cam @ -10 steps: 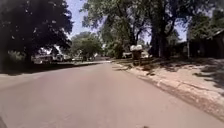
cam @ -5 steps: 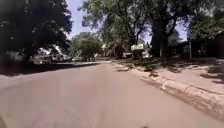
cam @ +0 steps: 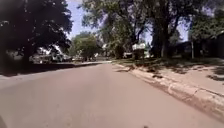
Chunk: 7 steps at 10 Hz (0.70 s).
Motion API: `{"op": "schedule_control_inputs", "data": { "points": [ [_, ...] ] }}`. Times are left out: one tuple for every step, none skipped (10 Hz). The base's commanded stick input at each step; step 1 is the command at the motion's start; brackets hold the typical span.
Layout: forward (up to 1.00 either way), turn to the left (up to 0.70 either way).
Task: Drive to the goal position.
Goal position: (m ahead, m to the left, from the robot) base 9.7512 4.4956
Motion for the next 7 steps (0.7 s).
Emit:
{"op": "schedule_control_inputs", "data": {
  "points": [
    [0.50,0.00],
    [0.50,0.00],
    [0.50,0.00],
    [0.50,0.00],
    [0.50,0.00],
    [0.50,0.00],
    [0.50,0.00]
  ]
}}
